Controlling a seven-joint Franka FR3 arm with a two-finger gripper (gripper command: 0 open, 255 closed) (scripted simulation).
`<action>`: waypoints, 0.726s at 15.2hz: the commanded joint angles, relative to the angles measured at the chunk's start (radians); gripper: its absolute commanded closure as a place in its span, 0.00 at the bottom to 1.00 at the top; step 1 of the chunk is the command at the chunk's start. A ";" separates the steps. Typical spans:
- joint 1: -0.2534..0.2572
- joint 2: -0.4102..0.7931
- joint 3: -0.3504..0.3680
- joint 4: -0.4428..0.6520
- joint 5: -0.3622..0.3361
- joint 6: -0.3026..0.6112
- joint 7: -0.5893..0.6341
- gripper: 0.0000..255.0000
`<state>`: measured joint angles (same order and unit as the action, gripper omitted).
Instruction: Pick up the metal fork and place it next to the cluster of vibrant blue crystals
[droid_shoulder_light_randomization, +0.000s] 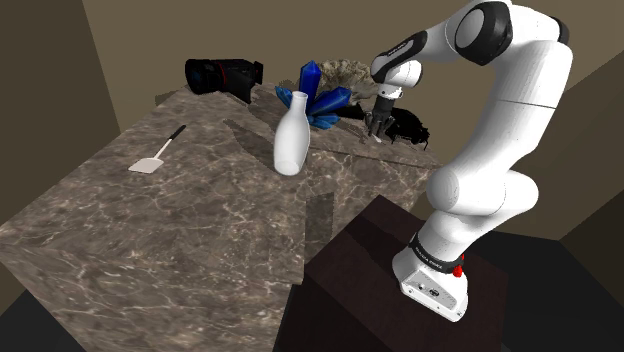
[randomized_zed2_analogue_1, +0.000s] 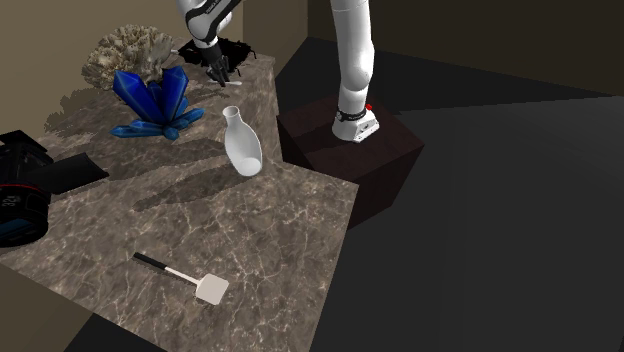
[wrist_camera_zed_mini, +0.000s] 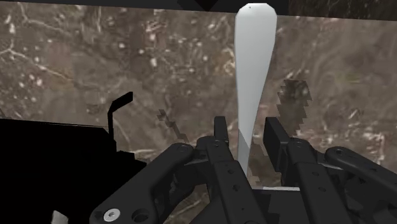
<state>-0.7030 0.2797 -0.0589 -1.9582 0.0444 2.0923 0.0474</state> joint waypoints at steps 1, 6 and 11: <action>0.000 0.001 0.000 0.000 0.000 0.001 0.000 1.00; 0.000 0.001 0.000 0.000 0.000 0.001 0.000 0.00; -0.001 -0.011 -0.001 0.020 -0.002 -0.031 0.001 0.00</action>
<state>-0.7032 0.2763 -0.0591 -1.9480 0.0438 2.0790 0.0478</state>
